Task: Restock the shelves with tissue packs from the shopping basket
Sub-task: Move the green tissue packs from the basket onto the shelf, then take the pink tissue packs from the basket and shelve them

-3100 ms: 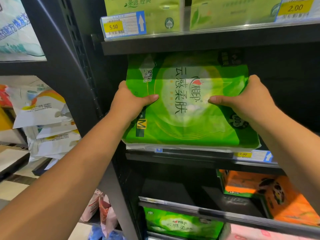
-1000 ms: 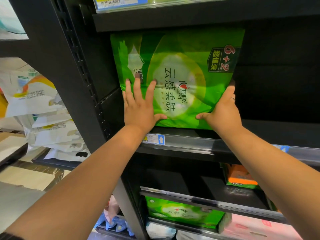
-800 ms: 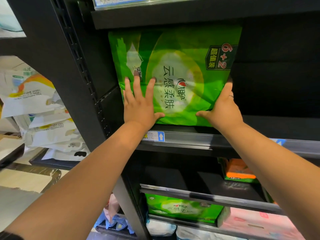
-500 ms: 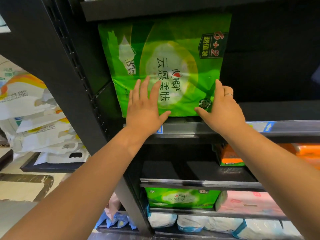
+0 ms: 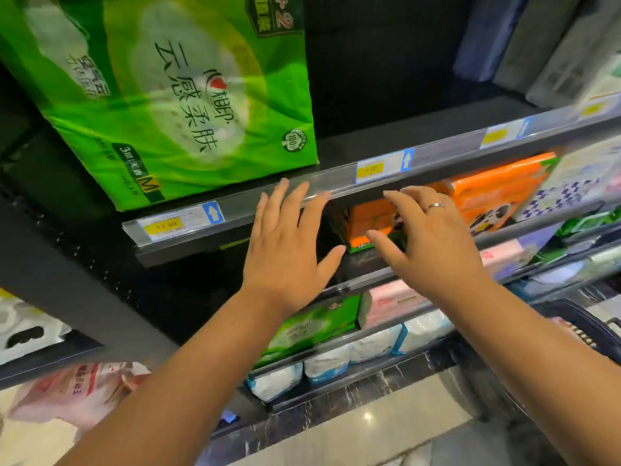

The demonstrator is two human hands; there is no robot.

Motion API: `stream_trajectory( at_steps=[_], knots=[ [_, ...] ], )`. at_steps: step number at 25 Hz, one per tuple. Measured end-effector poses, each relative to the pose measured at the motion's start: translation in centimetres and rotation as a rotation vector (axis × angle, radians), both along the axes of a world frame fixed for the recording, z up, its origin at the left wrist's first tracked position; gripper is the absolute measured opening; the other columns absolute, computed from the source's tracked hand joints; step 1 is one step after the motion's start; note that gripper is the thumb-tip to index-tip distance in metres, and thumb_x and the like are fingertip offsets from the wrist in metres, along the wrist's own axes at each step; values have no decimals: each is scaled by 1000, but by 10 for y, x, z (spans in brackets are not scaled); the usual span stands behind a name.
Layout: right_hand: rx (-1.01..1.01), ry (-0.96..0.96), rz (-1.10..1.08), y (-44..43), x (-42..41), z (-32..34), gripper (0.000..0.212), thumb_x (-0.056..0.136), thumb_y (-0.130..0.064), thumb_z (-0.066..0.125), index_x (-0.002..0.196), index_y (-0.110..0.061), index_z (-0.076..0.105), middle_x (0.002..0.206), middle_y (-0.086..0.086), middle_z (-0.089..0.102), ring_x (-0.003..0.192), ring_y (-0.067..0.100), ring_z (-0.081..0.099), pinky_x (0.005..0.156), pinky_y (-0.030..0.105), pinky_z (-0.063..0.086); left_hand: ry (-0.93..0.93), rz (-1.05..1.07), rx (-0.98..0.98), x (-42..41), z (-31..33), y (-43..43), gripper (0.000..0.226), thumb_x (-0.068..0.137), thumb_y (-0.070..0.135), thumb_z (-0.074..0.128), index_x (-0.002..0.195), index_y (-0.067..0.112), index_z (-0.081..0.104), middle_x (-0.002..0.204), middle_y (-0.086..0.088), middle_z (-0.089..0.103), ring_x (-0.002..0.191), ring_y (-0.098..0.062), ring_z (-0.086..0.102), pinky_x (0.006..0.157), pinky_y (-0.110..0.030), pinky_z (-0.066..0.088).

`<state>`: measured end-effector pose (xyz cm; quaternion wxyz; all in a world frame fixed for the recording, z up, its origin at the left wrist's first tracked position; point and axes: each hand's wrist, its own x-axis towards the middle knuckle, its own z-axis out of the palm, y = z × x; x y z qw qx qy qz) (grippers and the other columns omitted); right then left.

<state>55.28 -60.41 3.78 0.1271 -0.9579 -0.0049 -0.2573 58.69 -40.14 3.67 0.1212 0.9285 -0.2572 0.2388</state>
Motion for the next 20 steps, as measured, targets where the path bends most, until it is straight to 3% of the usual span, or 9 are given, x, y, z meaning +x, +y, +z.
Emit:
stream_trajectory(
  at_steps=[10,16,20],
  knots=[
    [-21,298,-274,-128,-136,-99,63,81,-56,50,125,-12,60,121,19,60,104,41,57,83,47,51,232,-280,54,-84,-94,-134,64,83,49,51,139,18,43,145,-11,43,139,-34,30,117,-47,15],
    [59,449,-367,-221,-205,-151,62,76,-50,60,125,-12,60,121,20,59,101,42,58,81,49,52,341,-376,93,-121,-132,-248,69,77,51,48,137,17,41,137,-15,51,130,-38,42,109,-57,34],
    [90,523,-430,-276,-235,-176,64,68,-40,80,121,-9,62,115,24,61,93,45,60,75,50,54,392,-419,179,-137,-157,-312,70,76,46,65,136,16,47,141,-13,49,133,-38,40,108,-57,35]
  ],
)
